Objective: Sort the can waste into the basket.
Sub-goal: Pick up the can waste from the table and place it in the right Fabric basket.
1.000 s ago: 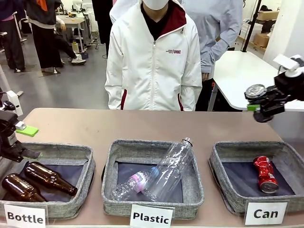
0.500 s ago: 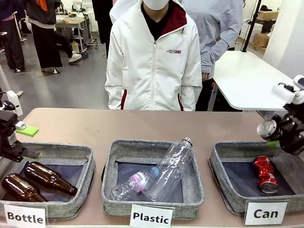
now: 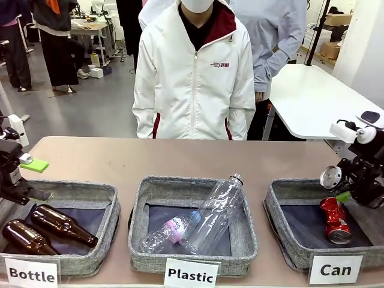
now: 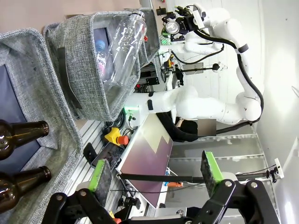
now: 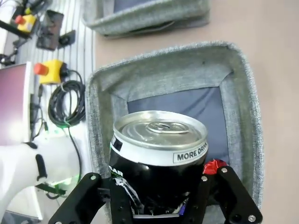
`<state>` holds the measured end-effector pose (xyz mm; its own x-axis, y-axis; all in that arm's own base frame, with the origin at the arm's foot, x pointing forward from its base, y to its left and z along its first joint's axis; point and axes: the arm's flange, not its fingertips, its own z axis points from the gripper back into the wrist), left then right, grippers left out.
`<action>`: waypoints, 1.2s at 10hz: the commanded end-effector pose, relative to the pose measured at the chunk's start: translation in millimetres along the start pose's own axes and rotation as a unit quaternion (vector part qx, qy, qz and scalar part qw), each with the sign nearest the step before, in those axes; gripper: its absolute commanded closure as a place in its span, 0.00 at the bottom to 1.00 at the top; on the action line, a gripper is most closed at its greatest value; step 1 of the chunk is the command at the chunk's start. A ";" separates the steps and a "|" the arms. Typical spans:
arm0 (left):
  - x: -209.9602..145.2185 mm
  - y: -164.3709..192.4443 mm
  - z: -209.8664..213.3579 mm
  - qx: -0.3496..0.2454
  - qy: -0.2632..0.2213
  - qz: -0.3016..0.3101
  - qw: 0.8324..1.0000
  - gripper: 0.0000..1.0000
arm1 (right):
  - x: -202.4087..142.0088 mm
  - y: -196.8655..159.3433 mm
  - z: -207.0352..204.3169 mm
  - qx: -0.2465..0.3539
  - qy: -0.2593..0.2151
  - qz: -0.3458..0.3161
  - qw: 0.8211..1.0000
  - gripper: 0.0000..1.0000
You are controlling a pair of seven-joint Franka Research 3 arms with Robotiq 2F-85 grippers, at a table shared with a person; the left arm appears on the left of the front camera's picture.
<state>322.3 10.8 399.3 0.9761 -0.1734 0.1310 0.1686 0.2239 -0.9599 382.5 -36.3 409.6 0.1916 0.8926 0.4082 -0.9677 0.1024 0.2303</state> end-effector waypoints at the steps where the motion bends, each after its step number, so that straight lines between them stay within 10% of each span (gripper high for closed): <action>1: -2.0 0.4 2.9 0.004 0.002 -0.006 1.000 0.00 | 0.0 -5.4 10.7 0.012 0.015 -0.010 1.000 0.42; 2: -2.0 0.4 2.9 0.004 0.002 -0.006 1.000 0.00 | -0.2 -7.3 11.7 0.008 0.024 -0.009 1.000 0.00; 3: -2.0 0.4 2.9 0.004 0.002 -0.006 1.000 0.00 | 0.7 -7.9 11.6 0.004 0.035 0.004 0.999 0.29; 4: -2.0 0.4 2.9 0.004 0.002 -0.006 1.000 0.00 | 2.5 -9.0 13.2 0.007 0.036 0.007 0.999 0.00; 8: -2.0 0.4 2.9 0.004 0.002 -0.006 1.000 0.00 | 6.9 -15.1 18.6 0.055 -0.035 -0.042 0.997 0.00; 10: -2.0 0.4 2.9 0.004 0.002 -0.006 1.000 0.00 | 11.2 -22.5 26.8 0.079 -0.178 -0.117 0.974 0.09; 12: -2.0 0.4 2.9 0.004 0.002 -0.006 1.000 0.00 | 22.2 -35.1 9.8 0.004 -0.354 -0.240 0.904 0.09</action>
<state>322.3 10.9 399.2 0.9762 -0.1733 0.1307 0.1683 0.2240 -0.9599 414.9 -39.2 425.9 0.5448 0.5471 0.6354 -0.8258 0.2187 0.5198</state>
